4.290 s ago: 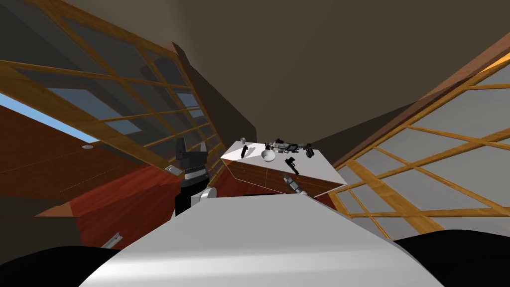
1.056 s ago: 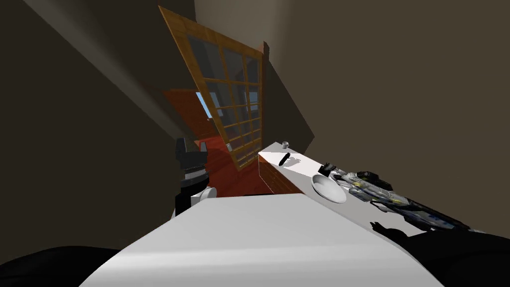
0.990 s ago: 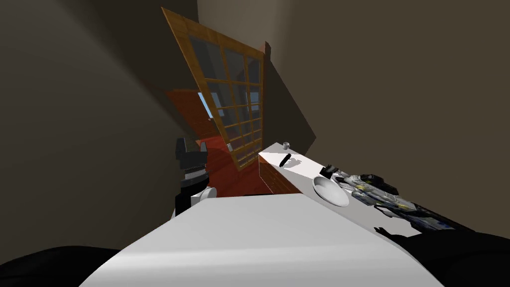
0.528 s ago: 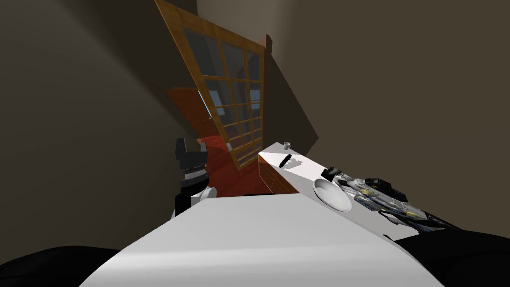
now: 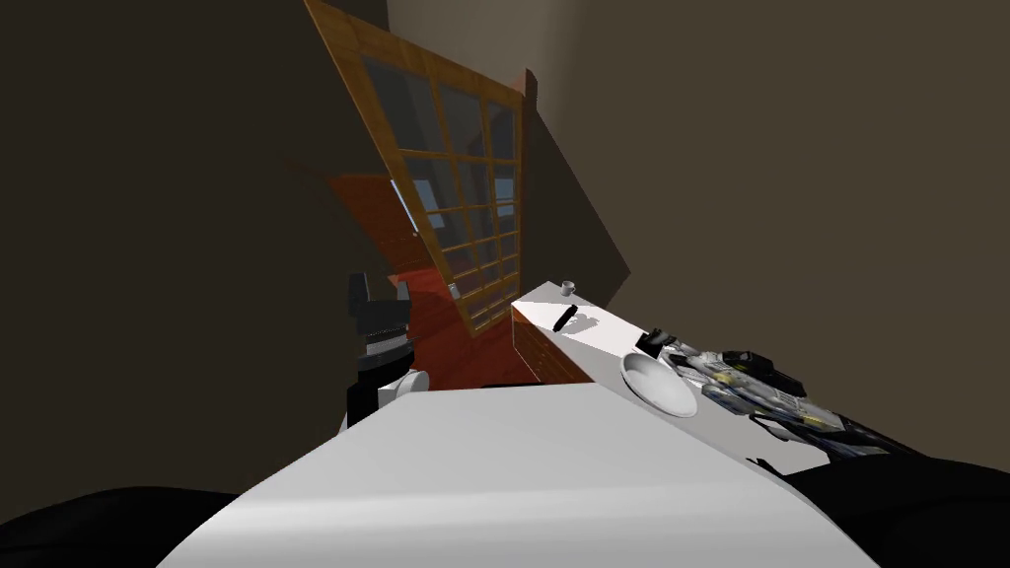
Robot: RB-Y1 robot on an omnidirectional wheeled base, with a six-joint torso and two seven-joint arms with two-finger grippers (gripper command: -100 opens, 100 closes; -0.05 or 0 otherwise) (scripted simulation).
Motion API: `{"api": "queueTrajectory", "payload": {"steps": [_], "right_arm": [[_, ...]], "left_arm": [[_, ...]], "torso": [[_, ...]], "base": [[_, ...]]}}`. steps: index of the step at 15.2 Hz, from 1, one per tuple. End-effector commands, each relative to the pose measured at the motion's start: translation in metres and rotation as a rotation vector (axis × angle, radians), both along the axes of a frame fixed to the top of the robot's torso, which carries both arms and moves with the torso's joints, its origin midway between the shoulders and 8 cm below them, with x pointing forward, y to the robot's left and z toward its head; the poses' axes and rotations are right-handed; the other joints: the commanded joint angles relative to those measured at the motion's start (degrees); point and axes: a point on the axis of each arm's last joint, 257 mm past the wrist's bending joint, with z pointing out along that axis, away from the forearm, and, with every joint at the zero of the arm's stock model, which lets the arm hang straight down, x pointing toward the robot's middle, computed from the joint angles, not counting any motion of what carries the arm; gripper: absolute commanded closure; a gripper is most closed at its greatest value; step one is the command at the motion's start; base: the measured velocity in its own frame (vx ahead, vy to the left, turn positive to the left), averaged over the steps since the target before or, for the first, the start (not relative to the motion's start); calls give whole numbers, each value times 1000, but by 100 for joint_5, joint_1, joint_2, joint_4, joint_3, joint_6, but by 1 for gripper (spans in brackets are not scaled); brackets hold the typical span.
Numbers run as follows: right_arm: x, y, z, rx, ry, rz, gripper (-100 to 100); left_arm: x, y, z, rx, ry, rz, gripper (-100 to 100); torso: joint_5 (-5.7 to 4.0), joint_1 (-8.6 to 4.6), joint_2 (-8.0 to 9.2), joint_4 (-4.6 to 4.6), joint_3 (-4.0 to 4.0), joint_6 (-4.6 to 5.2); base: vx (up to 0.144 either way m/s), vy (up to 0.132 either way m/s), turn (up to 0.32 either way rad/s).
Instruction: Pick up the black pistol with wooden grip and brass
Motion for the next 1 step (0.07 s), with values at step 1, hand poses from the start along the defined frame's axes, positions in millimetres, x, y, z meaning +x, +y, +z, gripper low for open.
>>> {"api": "queueTrajectory", "payload": {"steps": [1], "right_arm": [[0,0,0,0,0,0,100]], "left_arm": [[0,0,0,0,0,0,0]], "torso": [[0,0,0,0,0,0]], "base": [[7,29,-15]]}}
